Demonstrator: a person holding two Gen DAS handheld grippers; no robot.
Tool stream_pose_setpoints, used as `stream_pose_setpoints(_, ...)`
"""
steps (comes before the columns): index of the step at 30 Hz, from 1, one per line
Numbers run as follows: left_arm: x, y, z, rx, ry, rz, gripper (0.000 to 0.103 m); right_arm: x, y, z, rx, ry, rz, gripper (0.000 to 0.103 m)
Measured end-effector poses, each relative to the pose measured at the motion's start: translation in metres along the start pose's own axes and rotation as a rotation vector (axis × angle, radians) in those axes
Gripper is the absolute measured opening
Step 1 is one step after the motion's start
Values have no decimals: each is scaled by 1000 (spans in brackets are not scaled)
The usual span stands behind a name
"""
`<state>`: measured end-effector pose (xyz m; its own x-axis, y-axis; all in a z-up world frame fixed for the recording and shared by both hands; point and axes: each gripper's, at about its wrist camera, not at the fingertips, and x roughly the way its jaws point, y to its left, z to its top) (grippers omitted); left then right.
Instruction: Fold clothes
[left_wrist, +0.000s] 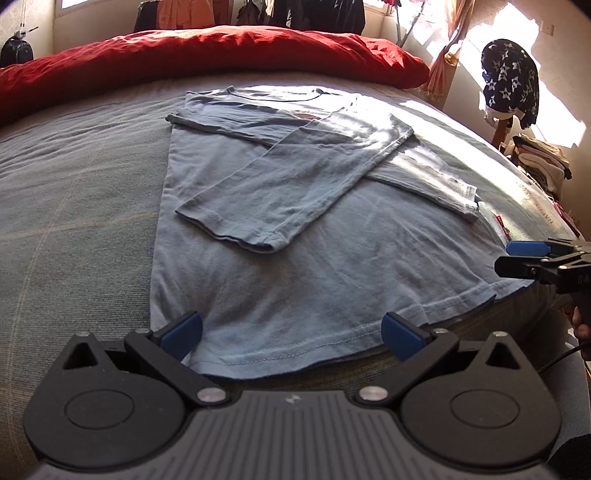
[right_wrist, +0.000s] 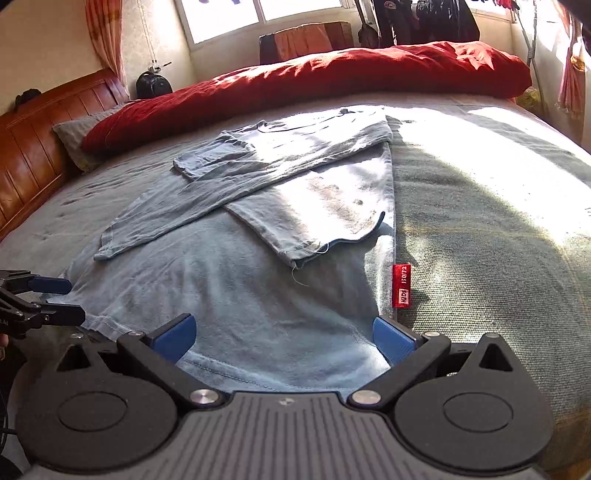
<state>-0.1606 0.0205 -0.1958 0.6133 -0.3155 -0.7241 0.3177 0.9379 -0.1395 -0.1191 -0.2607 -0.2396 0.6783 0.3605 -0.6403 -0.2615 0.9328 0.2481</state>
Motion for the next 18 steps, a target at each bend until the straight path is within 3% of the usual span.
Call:
stream_pose_setpoints(4, -4, 7, 18, -25, -62, 12, 102, -7, 6, 2, -19, -11, -5, 103)
stream_pose_setpoints(11, 26, 17, 24, -65, -16, 42, 102, 14, 11, 5, -35, 13, -12, 103)
stream_pose_setpoints(14, 21, 22, 15, -74, -42, 24, 102, 14, 10, 0, -43, 2, -10, 103)
stream_pose_setpoints(18, 9, 28, 28, -127, -54, -1, 102, 13, 12, -2, -57, -4, -20, 103)
